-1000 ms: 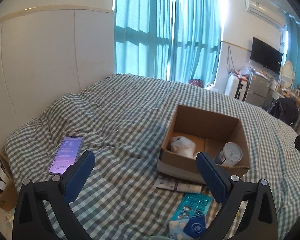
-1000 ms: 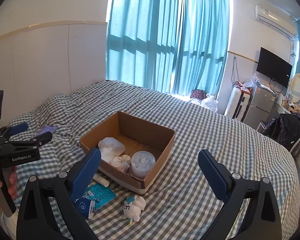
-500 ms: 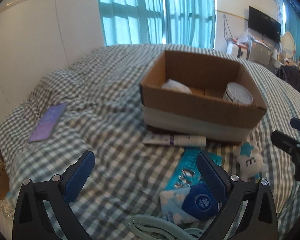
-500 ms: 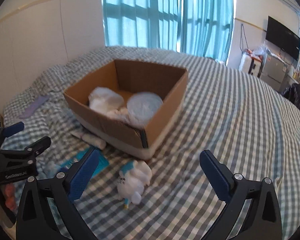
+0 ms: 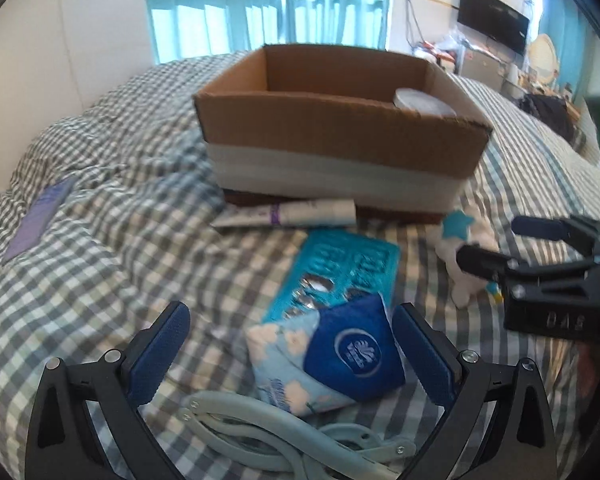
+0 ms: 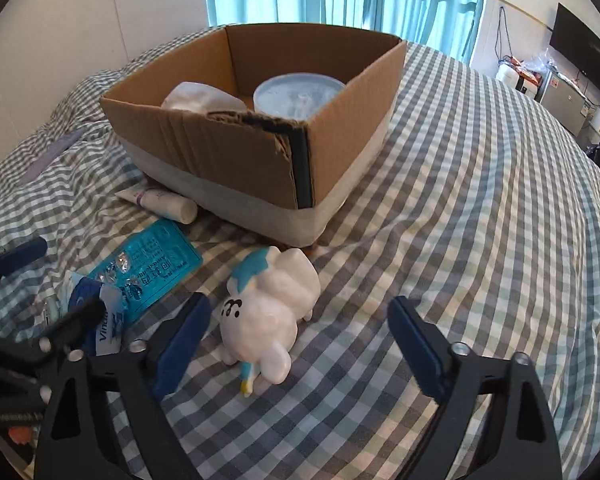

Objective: Organize objects
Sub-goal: 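Grasp the blue tissue pack with left gripper while right grasps the plush toy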

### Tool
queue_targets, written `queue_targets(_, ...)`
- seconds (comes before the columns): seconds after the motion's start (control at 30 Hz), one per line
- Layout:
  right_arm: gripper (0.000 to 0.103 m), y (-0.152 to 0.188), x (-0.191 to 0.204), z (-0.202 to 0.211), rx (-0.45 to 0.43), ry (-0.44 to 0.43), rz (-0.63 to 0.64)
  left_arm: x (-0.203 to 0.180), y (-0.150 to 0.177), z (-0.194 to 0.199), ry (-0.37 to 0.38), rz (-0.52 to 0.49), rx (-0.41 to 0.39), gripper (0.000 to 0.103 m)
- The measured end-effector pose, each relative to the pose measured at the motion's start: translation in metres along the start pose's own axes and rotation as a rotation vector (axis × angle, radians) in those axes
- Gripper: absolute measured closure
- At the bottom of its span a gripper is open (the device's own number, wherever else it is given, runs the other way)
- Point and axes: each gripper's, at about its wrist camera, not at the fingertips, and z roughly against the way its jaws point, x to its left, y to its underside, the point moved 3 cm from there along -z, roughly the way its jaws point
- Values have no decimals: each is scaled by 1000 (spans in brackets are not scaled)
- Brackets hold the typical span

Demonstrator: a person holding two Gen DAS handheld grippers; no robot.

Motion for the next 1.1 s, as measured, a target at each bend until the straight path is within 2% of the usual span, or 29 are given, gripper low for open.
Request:
queue_targets(0.07, 25, 1, 0, -2, 10, -9, 2, -4, 2, -4, -1, -21, 11, 0)
queue_targets(0.2, 32, 3, 7, -6, 30, -21, 23, -6, 4, -12, 25, -21, 31, 0)
queue_targets(0.33, 47, 5, 12, -12, 55, -39, 44, -3, 6, -18, 67, -2, 53, 1)
queue_targets(0.37, 52, 6, 13, -13, 61, -43, 50, -4, 7, -18, 80, 1, 59, 3)
queue_targets(0.43, 54, 8, 14, -15, 64, -39, 64, -1, 7, -20, 106, 8, 69, 7)
queue_targets(0.53, 61, 9, 12, -13, 51, -41, 57, -5, 7, -17, 150, 1, 83, 21)
queue_targets(0.8, 61, 17, 10, 4, 6, 19, 51, -4, 7, -6, 150, -34, 63, 30)
queue_targets(1.1, 61, 34, 25, 42, -52, 34, 3, 6, 8, 10, 154, -27, 40, 32)
